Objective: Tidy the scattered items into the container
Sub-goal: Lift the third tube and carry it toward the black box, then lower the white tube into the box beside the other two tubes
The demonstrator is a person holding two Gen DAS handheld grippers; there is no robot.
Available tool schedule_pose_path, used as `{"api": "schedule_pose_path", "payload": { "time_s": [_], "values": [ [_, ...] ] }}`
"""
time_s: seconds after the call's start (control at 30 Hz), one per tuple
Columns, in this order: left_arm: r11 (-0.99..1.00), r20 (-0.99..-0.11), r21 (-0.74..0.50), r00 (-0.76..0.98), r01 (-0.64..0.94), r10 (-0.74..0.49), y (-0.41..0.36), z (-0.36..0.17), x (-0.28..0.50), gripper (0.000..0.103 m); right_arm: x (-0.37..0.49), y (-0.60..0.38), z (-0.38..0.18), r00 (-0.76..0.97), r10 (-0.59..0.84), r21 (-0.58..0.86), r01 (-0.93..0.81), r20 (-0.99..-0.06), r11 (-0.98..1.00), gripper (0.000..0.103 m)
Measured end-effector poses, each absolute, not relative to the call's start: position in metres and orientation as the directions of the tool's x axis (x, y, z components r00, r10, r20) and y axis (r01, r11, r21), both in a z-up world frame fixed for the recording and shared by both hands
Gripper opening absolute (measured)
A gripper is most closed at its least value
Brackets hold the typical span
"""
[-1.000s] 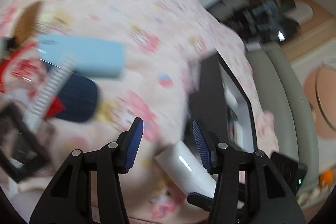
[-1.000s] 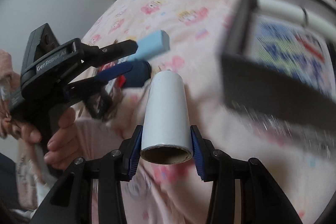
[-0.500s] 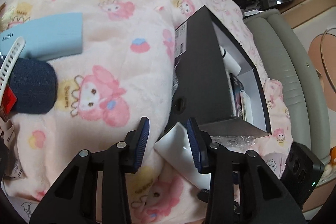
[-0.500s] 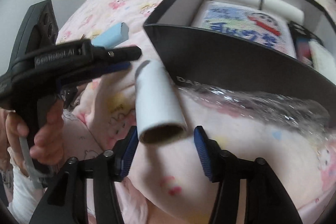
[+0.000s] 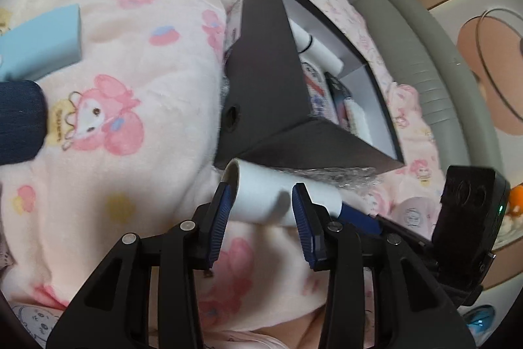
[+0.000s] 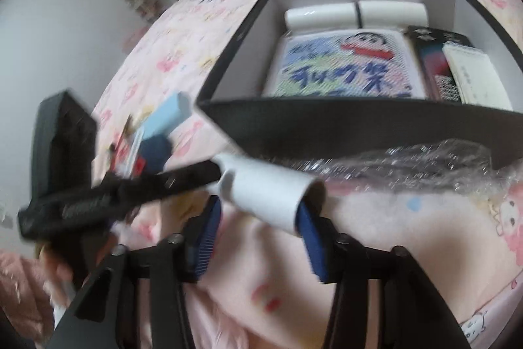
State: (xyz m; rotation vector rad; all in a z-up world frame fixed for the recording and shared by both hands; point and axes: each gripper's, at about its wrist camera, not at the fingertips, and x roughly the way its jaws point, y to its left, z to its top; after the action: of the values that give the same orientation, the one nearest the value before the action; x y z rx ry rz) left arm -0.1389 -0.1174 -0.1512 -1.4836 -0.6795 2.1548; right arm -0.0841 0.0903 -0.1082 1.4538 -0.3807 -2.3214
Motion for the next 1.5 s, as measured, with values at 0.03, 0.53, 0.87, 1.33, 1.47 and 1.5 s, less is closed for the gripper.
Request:
{"api": "schedule_pose_path", "payload": {
  "time_s": [0.03, 0.53, 0.87, 1.33, 1.47, 1.5],
  "values": [
    [-0.795, -0.739, -0.602, -0.325, -0.076, 0.590, -0.115, -0.152, -0.140, 0.037, -0.087, 0.092, -0.113, -0.390, -0.435, 0.406, 0.159, -0.812, -0.900, 0.029],
    [-0.834, -0.691, -0.476, -0.468, -0.280, 0.552, -0.052, -0.026, -0.141, 0.032, -0.106, 0.148, -0.016, -0.491, -0.528, 0.434, 0.300, -0.693, -0.849, 0.021],
    [-0.941, -0.830, -0.320, -0.445, -0.111, 0.335, -0.001, -0.074, -0.265, 0.033, -0.250, 0.176, -0.052, -0.370, -0.494, 0.409, 0.287, -0.787, -0.866, 0.025],
    [-0.974, -0.854, -0.227, -0.476, -0.024, 0.211, 0.005, -0.091, -0.286, 0.033, -0.274, 0.196, -0.096, -0.308, -0.559, 0.518, 0.209, -0.770, -0.829, 0.034],
    [-0.975, -0.837, -0.218, -0.505, -0.047, 0.212, 0.008, -0.084, -0.275, 0.033, -0.264, 0.218, -0.077, -0.380, -0.526, 0.508, 0.157, -0.761, -0.847, 0.035],
    [-0.978, -0.842, -0.196, -0.500, -0.069, 0.204, 0.013, -0.084, -0.275, 0.033, -0.262, 0.222, -0.075, -0.391, -0.510, 0.499, 0.137, -0.766, -0.856, 0.035]
  ]
}}
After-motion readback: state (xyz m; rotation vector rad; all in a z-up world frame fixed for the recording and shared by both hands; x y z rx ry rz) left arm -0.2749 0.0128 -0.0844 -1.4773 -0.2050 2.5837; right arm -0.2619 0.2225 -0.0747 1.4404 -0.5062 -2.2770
